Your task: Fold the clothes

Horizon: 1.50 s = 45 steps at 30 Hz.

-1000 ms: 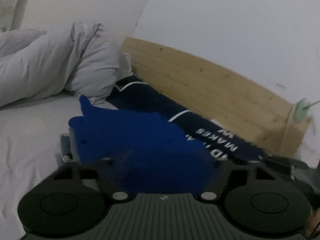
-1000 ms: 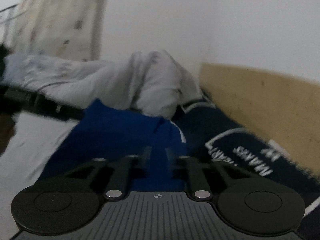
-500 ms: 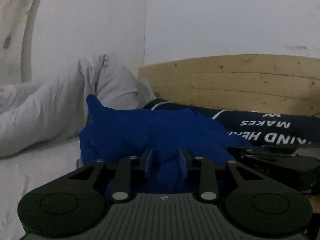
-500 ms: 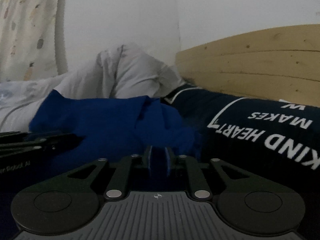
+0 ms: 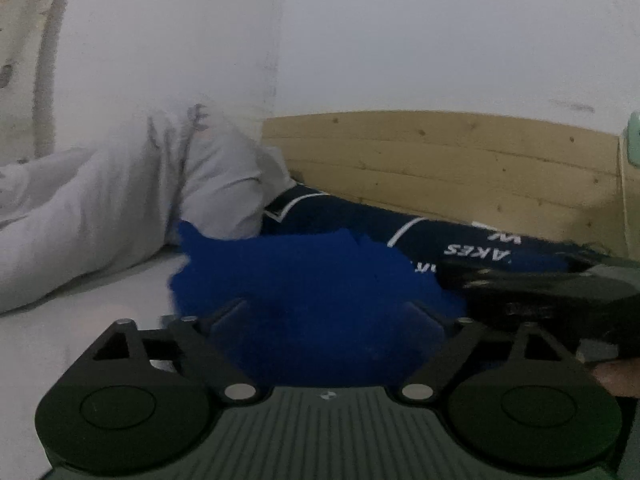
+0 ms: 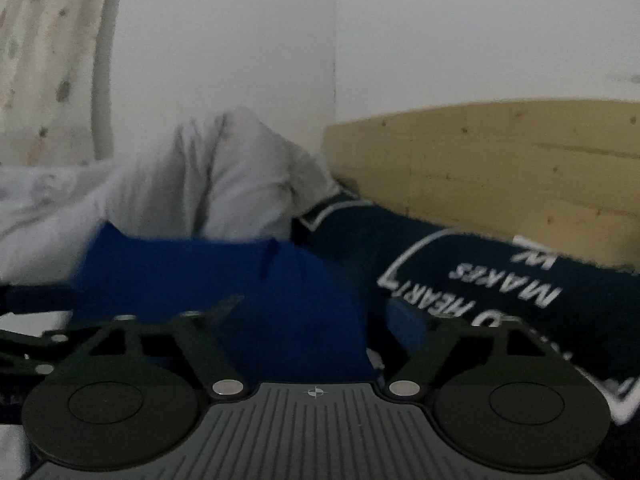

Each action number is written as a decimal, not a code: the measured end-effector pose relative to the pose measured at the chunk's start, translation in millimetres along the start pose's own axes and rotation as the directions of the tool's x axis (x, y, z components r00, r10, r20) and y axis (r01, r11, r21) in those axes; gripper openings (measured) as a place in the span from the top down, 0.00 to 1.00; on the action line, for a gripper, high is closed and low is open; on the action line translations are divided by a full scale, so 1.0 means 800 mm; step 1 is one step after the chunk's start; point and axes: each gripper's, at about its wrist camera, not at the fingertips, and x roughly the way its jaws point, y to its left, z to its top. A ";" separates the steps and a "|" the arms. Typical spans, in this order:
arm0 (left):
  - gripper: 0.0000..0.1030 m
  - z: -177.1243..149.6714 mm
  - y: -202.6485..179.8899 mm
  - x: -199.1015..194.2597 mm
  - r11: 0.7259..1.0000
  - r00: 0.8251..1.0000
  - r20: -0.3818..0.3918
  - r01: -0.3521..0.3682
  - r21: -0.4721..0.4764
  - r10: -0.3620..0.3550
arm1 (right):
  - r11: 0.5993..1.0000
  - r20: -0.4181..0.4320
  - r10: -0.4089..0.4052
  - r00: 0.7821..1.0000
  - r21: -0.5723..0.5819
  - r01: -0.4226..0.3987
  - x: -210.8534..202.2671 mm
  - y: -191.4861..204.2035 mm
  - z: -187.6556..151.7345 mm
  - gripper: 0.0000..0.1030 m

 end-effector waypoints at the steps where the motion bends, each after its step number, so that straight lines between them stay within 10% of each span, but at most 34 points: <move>1: 0.05 0.006 0.002 -0.016 1.000 1.000 -0.006 -0.009 -0.013 0.008 | 1.000 0.006 0.019 1.000 0.004 -0.019 -0.019 0.004 0.011 0.03; 12: 0.00 0.010 0.096 -0.221 0.986 0.992 -0.090 -0.095 -0.139 0.083 | 0.967 -0.025 0.254 0.967 0.018 -0.254 -0.169 0.126 0.073 0.00; 21: 0.00 -0.039 0.192 -0.327 0.929 0.926 -0.229 -0.339 -0.149 0.301 | 0.929 -0.119 0.368 0.922 0.015 -0.369 -0.186 0.280 0.043 0.00; 26: 0.00 -0.073 0.241 -0.336 0.885 0.882 -0.255 -0.441 -0.148 0.396 | 0.907 -0.211 0.412 0.886 -0.002 -0.422 -0.157 0.356 -0.001 0.00; 41: 0.00 -0.165 0.314 -0.274 0.775 0.783 -0.309 -0.606 -0.183 0.539 | 0.936 -0.357 0.312 0.880 -0.044 -0.349 -0.061 0.428 -0.138 0.00; 45: 0.00 -0.177 0.312 -0.262 0.774 0.793 -0.283 -0.600 -0.203 0.540 | 0.918 -0.376 0.327 0.867 -0.093 -0.386 -0.056 0.444 -0.155 0.00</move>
